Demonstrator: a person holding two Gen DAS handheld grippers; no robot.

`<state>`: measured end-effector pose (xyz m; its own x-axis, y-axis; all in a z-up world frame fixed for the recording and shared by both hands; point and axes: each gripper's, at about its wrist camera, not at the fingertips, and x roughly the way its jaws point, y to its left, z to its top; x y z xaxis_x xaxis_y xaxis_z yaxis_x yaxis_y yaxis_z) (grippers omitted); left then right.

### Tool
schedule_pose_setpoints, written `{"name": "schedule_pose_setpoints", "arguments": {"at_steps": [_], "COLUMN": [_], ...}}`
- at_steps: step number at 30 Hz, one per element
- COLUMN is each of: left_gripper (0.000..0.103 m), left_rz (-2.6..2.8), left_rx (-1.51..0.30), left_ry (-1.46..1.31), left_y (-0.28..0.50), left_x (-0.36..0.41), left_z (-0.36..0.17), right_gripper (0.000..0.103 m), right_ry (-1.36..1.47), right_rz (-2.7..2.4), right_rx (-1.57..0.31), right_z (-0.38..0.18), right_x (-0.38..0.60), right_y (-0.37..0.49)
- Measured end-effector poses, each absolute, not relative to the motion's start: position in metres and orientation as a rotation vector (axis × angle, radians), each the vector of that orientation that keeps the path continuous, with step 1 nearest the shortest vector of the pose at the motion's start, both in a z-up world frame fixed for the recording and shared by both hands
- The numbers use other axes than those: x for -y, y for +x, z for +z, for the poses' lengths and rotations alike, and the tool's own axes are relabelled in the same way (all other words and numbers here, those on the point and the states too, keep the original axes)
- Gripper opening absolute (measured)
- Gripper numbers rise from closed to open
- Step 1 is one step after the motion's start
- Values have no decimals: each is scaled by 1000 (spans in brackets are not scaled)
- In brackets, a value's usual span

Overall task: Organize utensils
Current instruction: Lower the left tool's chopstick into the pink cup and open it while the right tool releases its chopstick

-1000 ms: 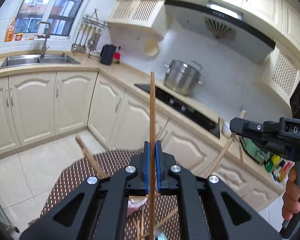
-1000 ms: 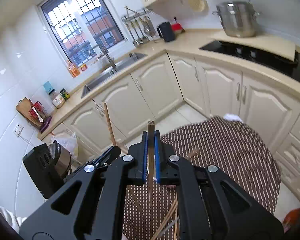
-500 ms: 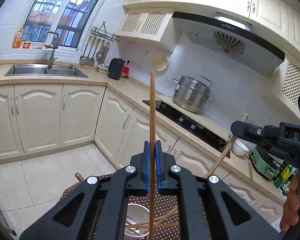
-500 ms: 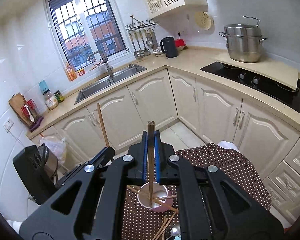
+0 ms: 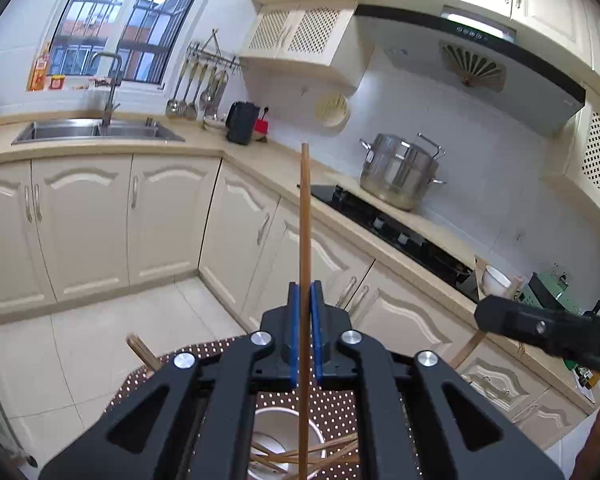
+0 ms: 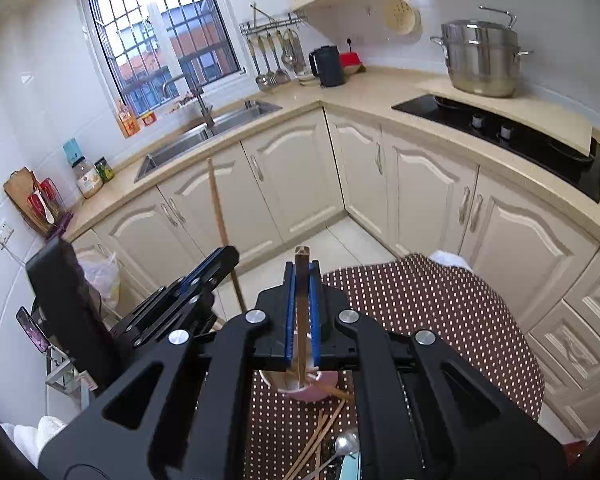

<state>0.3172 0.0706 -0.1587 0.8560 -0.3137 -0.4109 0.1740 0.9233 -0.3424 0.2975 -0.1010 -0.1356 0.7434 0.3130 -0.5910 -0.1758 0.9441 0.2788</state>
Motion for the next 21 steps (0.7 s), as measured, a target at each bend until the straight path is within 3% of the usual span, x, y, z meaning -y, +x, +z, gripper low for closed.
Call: {"name": "schedule_pose_setpoints", "arguments": {"at_steps": [9,21], "left_gripper": [5,5], "left_rz": [-252,-221], "left_rx": [-538,-456], "left_ry": [-295,-307], "left_y": [305,312], "left_x": [-74,-80], "left_z": [-177,-161], "right_gripper": [7,7], "right_ry": [214,229], "right_rz": [264,254], "right_rx": [-741,-829], "right_z": [-154,-182], "right_x": [97,94], "right_y": [290,291]}}
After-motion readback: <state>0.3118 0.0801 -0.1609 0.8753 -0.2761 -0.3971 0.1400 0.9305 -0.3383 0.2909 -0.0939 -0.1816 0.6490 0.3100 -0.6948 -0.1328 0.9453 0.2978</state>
